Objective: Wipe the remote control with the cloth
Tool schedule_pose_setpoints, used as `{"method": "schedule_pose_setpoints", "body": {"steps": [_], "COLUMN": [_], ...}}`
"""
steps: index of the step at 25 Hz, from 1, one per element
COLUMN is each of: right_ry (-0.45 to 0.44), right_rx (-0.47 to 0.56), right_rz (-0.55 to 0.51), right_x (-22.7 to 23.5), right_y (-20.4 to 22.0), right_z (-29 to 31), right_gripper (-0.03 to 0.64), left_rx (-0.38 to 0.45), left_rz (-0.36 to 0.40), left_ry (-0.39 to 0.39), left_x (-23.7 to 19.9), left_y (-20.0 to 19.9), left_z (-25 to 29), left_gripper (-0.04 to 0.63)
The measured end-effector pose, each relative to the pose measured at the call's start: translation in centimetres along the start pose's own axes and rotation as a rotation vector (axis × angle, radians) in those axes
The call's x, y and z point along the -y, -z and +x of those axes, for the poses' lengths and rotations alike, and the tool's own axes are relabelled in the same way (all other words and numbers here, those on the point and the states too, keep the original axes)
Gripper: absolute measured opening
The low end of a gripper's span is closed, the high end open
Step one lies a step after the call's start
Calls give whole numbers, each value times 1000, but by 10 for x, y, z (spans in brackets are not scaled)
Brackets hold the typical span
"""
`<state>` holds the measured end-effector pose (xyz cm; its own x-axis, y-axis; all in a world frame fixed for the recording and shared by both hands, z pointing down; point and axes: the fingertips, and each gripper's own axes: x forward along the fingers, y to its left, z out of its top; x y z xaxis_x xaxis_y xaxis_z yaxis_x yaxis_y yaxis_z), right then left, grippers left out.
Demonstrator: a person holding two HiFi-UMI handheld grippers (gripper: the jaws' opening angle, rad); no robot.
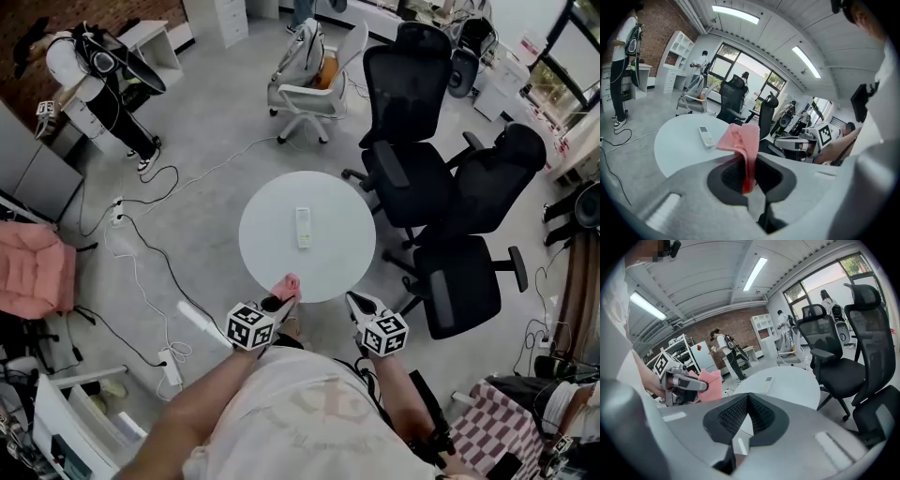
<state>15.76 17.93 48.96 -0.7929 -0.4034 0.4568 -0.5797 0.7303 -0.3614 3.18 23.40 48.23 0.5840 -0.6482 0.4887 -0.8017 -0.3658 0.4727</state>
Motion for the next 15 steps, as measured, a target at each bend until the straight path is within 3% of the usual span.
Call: {"method": "schedule_pose_setpoints", "body": {"steps": [15], "right_ry": [70], "right_rx": [-55], "right_rz": [-7], "right_x": [66], "right_y": [-60], "right_z": [67], "right_gripper": [8], "left_rx": [-60], "left_rz": [4], "left_ry": [58], "left_x": [-59], "left_y": [-66], "left_z": [61], "left_gripper": [25]}}
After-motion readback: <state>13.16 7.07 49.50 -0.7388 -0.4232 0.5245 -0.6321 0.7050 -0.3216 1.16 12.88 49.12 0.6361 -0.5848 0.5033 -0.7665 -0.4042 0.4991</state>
